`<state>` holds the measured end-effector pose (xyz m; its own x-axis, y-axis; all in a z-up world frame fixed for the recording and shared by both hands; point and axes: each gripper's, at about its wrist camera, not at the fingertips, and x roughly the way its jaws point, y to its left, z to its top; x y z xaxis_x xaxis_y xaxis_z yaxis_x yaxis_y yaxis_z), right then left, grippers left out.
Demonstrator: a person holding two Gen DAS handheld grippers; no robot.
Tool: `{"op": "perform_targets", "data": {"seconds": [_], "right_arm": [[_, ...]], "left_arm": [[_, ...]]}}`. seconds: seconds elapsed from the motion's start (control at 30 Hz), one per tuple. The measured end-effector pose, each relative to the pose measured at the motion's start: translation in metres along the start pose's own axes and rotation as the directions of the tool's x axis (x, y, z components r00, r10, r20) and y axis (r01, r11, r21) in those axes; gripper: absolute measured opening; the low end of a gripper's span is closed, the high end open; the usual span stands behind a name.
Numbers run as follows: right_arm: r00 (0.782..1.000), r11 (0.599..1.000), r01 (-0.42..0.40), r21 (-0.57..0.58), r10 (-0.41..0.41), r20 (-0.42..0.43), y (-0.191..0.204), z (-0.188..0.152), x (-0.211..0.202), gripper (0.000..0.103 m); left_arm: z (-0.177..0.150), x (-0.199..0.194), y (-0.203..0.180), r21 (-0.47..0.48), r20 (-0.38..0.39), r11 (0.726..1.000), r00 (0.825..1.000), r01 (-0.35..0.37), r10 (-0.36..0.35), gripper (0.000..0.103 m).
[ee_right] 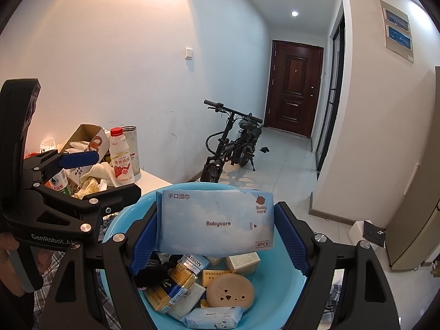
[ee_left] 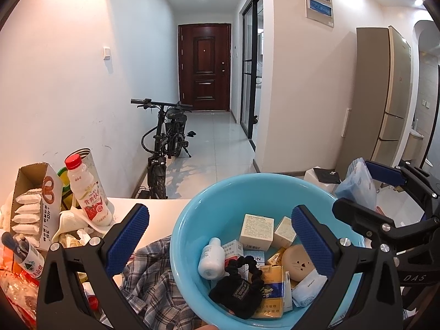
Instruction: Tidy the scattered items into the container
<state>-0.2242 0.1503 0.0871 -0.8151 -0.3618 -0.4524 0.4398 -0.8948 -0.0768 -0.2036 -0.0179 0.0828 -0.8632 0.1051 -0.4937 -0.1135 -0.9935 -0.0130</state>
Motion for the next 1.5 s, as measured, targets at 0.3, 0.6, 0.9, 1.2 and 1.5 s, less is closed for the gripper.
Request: {"op": "perform_targets", "data": {"seconds": [0.3, 0.6, 0.9, 1.2, 1.5], "right_arm": [[1.0, 1.0, 0.006, 0.009, -0.006, 0.004, -0.0006, 0.0003, 0.0036, 0.088], [1.0, 1.0, 0.004, 0.014, -0.004, 0.012, 0.0026, 0.0, 0.0017, 0.103], [0.999, 0.999, 0.041, 0.017, -0.041, 0.009, 0.0011, -0.0014, 0.0015, 0.103], [0.999, 0.999, 0.053, 0.013, -0.053, 0.005, 0.0024, -0.0022, 0.0024, 0.103], [0.999, 0.998, 0.049, 0.036, -0.05, 0.017, 0.0036, -0.0033, 0.0069, 0.103]], "left_arm": [[0.0005, 0.0004, -0.0007, 0.002, 0.0, 1.0, 1.0, 0.002, -0.002, 0.103], [0.0006, -0.0005, -0.0008, 0.007, 0.003, 1.0, 1.0, -0.001, 0.001, 0.103], [0.0015, -0.0026, 0.0004, 0.003, 0.008, 1.0, 1.0, -0.006, 0.006, 0.103], [0.0007, -0.0012, 0.0005, 0.003, 0.002, 1.0, 1.0, -0.013, 0.013, 0.103], [0.0008, 0.0012, 0.0046, 0.009, -0.003, 0.998, 0.998, -0.07, 0.07, 0.103]]}}
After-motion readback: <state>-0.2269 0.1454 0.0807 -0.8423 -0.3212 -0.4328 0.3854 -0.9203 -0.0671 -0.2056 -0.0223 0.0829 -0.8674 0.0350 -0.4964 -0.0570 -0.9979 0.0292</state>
